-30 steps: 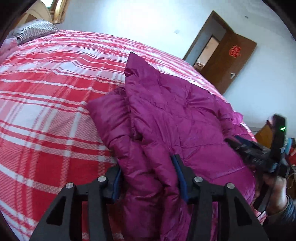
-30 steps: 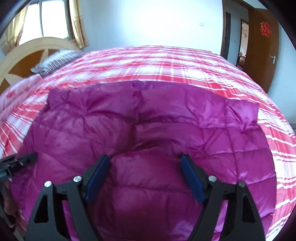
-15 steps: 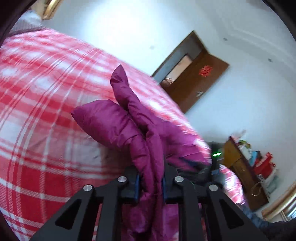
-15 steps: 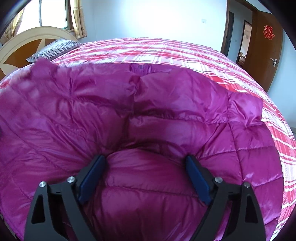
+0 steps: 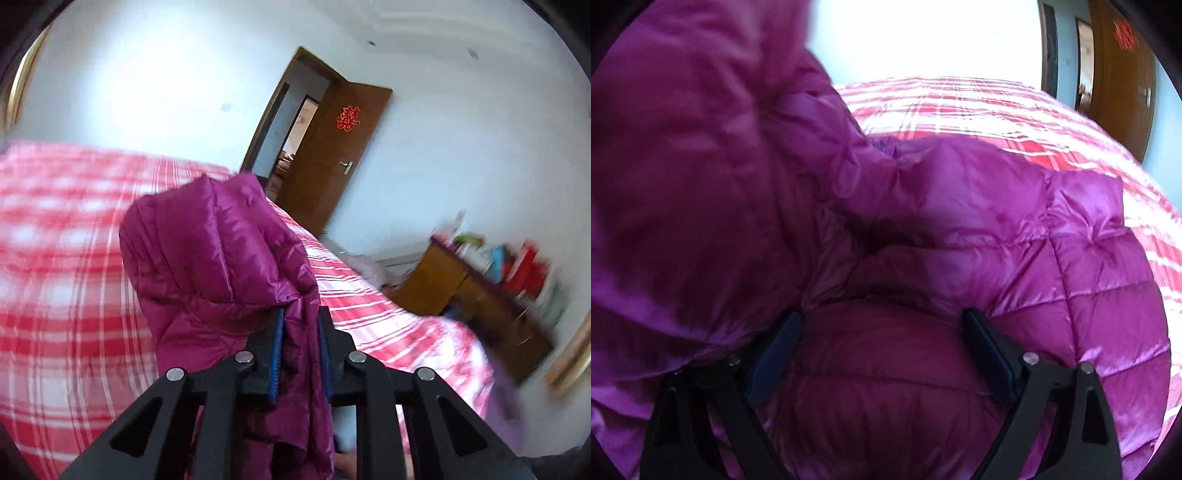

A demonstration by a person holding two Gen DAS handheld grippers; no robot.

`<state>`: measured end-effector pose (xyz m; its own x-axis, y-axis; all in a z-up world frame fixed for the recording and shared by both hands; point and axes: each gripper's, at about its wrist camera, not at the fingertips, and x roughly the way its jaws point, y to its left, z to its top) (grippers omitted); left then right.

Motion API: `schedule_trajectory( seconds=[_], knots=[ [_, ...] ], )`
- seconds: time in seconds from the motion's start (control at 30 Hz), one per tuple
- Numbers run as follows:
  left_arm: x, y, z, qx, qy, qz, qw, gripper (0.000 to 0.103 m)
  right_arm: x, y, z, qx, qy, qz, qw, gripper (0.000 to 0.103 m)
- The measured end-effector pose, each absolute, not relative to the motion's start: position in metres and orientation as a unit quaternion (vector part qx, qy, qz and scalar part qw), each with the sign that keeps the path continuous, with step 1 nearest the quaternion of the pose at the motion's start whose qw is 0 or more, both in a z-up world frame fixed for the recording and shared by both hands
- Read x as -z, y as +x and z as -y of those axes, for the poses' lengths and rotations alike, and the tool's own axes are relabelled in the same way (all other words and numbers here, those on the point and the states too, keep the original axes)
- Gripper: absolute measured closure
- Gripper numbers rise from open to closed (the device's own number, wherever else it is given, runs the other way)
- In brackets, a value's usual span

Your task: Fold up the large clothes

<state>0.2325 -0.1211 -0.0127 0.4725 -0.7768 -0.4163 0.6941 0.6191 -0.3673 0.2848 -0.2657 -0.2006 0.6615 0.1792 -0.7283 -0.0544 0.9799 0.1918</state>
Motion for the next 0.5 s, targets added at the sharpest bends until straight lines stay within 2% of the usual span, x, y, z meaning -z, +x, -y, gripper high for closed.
schedule_trajectory(
  seconds=[0.13,0.27,0.37,0.5],
  knots=[
    [0.025,0.215,0.162,0.435,-0.025,-0.271,0.858,0.085,0.179,0.255,0.314,-0.087,0.158,-0.381,0.907,0.011],
    [0.051,0.188,0.200,0.435,0.051,-0.212,0.874,0.085,0.154,0.222,0.394,-0.066,0.219,-0.347,0.910,0.011],
    [0.071,0.169,0.231,0.425,0.119,-0.187,0.878,0.086,0.141,0.213,0.443,-0.046,0.241,-0.351,0.904,0.018],
    [0.092,0.161,0.241,0.425,0.155,-0.167,0.876,0.086,0.120,0.207,0.473,-0.015,0.244,-0.342,0.907,0.012]
  ],
)
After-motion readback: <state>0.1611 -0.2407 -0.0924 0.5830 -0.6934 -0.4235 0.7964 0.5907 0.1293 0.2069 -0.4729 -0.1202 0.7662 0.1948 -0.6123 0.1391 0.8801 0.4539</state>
